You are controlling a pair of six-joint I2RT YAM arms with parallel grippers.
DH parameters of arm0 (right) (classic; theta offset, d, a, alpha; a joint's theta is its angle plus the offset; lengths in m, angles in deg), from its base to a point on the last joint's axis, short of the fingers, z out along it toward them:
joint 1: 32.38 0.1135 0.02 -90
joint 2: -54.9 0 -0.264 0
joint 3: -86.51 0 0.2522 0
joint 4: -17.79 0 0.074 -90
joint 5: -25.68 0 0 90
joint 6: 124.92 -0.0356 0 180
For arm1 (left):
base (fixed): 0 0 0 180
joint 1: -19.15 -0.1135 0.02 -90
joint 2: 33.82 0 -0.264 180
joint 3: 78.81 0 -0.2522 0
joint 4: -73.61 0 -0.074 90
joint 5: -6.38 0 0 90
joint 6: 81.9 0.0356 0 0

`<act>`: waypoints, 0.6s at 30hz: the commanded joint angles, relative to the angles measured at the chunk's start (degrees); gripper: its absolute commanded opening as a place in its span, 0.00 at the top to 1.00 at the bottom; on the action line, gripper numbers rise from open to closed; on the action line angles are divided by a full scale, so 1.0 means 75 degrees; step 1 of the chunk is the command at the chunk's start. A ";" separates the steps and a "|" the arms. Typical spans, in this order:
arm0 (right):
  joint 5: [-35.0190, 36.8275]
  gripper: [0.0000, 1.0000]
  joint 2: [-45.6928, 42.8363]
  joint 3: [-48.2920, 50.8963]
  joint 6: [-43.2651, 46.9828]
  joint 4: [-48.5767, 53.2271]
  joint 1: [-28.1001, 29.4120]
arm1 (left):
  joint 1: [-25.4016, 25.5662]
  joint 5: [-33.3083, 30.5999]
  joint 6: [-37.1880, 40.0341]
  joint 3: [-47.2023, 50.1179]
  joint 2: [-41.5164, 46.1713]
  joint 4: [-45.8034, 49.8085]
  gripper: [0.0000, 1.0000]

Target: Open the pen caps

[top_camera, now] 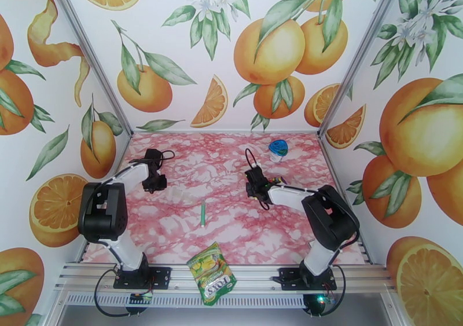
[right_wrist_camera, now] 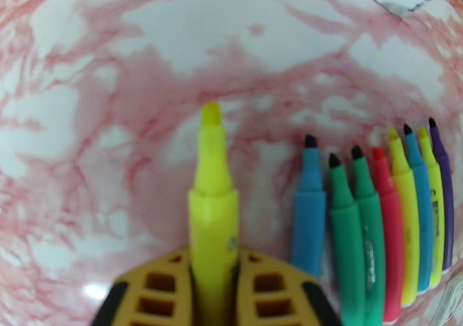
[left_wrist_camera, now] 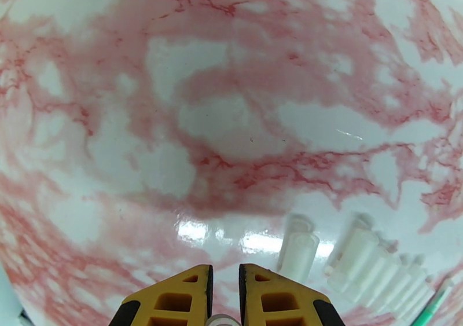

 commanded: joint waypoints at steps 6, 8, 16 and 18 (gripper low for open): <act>0.0403 0.93 0.0383 -0.0328 -0.0156 0.0341 -0.0124 | -0.0052 0.0692 0.0115 -0.0020 -0.0376 -0.0268 0.92; 0.0403 0.93 0.0418 -0.0335 -0.0180 0.0342 -0.0123 | -0.0050 0.0706 0.0136 -0.0056 -0.0412 -0.0248 0.92; 0.0374 0.87 0.0582 -0.0428 -0.0239 0.0412 -0.0157 | -0.0042 0.0945 0.0208 -0.0125 -0.0564 -0.0172 0.88; 0.0378 0.86 0.0609 -0.0463 -0.0239 0.0424 -0.0163 | -0.0053 0.1058 0.0220 -0.0127 -0.0595 -0.0174 0.87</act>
